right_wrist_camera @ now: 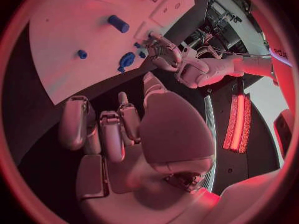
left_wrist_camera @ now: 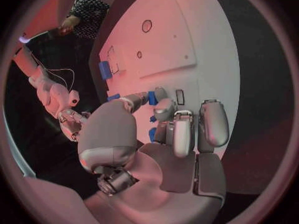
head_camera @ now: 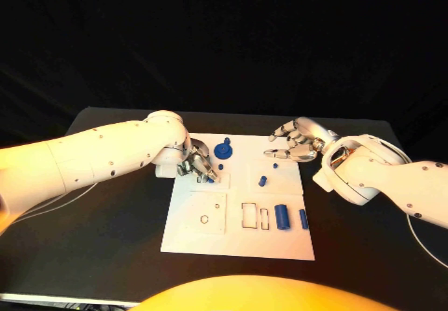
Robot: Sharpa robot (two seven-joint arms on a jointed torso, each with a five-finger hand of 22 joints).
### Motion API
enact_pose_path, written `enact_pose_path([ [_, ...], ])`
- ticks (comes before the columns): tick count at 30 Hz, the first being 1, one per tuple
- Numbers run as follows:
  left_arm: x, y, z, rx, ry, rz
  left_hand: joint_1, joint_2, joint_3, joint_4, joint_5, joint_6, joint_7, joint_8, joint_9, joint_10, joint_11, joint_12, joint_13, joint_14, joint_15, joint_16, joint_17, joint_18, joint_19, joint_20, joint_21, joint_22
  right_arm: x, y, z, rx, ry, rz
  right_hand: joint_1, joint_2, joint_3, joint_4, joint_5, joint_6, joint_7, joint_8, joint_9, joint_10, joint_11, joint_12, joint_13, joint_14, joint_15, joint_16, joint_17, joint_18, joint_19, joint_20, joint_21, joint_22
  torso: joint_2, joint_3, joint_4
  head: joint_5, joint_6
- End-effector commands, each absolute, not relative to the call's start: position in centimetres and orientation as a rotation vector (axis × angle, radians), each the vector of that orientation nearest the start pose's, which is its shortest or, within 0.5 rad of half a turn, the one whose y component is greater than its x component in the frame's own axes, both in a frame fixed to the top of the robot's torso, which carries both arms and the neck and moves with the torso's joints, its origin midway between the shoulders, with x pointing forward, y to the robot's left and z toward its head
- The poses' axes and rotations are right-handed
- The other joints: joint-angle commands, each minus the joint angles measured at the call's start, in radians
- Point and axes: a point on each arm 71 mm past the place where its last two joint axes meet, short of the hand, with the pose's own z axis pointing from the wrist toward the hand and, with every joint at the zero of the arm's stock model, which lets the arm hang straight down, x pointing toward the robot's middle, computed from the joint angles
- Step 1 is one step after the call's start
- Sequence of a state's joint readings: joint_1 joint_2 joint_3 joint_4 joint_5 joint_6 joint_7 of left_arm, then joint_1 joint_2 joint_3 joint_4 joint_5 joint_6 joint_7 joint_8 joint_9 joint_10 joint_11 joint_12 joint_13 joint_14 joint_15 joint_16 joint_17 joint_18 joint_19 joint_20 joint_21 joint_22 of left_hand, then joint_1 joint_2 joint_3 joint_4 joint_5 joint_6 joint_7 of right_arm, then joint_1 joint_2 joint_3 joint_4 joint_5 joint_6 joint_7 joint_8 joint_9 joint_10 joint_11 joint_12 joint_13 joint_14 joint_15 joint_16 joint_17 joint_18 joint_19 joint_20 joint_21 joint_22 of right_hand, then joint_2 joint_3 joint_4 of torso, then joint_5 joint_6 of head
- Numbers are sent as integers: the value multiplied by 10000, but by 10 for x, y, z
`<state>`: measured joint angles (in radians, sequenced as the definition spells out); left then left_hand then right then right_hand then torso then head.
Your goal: Assemble the parts on the task board
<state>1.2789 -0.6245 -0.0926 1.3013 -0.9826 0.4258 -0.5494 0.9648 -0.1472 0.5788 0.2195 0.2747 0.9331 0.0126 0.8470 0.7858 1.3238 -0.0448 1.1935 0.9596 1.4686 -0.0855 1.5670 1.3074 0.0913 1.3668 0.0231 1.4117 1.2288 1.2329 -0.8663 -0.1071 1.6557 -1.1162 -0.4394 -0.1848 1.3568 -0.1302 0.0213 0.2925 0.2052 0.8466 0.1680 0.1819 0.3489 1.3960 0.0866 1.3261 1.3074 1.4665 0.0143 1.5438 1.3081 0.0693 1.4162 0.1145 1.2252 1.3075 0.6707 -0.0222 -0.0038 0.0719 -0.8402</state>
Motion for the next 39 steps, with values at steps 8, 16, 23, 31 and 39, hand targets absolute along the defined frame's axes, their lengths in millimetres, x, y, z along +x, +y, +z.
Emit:
enact_pose_path([
  [8, 504, 170, -234, 62, 25965, -3440, -51, 40, -452, 391, 3, 22, 46, -70, 18, -78, 2, -27, -1, 1022, -40, 37, 2634, -183, 2, 6, -59, -15, 460, -185, -184, 2047, 17294, 8096, -31, 71, 69, 13, -2, 34, -5, 42, -12, -25, -50, 7, 363, 879, -72, -56, 1992, 67, -20, -41, -71, 487, 0, -3, -5, 1, 14],
  [16, 504, 172, -234, 32, 25969, -3408, -44, 77, -579, 545, 9, 32, 46, -81, 24, -73, 4, -22, 10, 1022, -38, 37, 2634, -181, 0, 7, -64, -19, 460, -186, -184, 2072, 17301, 8072, -45, 67, 63, 14, -3, 31, -5, 43, -14, -25, -50, 7, 363, 878, -72, -58, 1987, 68, -23, -41, -78, 484, -1, -6, -9, -6, 16],
  [23, 503, 171, -233, 96, 25971, -3445, -90, -52, -907, 701, -7, 42, 55, -96, 36, -72, 9, -23, 16, 1022, -35, 37, 2634, -182, 4, 10, -69, -16, 460, -186, -184, 2076, 17304, 8064, -45, 67, 63, 14, -3, 31, -5, 43, -14, -25, -50, 7, 363, 878, -72, -58, 1987, 68, -23, -41, -78, 484, -3, -10, 0, -15, 13],
  [31, 500, 172, -230, 153, 25813, -3569, -355, -149, -1450, 734, -367, 56, 48, -145, 41, -69, 6, -25, 26, 1022, -33, 37, 2634, -178, 1, 13, -84, -24, 460, -187, -185, 2093, 17317, 8046, -69, 62, 54, 17, -3, 29, -4, 44, -17, -29, -49, 3, 358, 875, -71, -65, 1975, 69, -25, -41, -83, 483, -8, -19, -3, -11, 27],
  [39, 497, 176, -223, 201, 25668, -3693, -477, -119, -1828, 737, -1009, 50, 41, -164, 71, -103, 0, -65, -17, 1022, -40, 37, 2634, -167, -23, 7, -121, -69, 460, -188, -187, 2117, 17353, 8042, -130, 50, 31, 22, -4, 22, -2, 46, -24, -56, -47, -33, 323, 866, -70, -83, 1942, 75, -39, -41, -120, 464, -7, -16, 6, -29, 27],
])
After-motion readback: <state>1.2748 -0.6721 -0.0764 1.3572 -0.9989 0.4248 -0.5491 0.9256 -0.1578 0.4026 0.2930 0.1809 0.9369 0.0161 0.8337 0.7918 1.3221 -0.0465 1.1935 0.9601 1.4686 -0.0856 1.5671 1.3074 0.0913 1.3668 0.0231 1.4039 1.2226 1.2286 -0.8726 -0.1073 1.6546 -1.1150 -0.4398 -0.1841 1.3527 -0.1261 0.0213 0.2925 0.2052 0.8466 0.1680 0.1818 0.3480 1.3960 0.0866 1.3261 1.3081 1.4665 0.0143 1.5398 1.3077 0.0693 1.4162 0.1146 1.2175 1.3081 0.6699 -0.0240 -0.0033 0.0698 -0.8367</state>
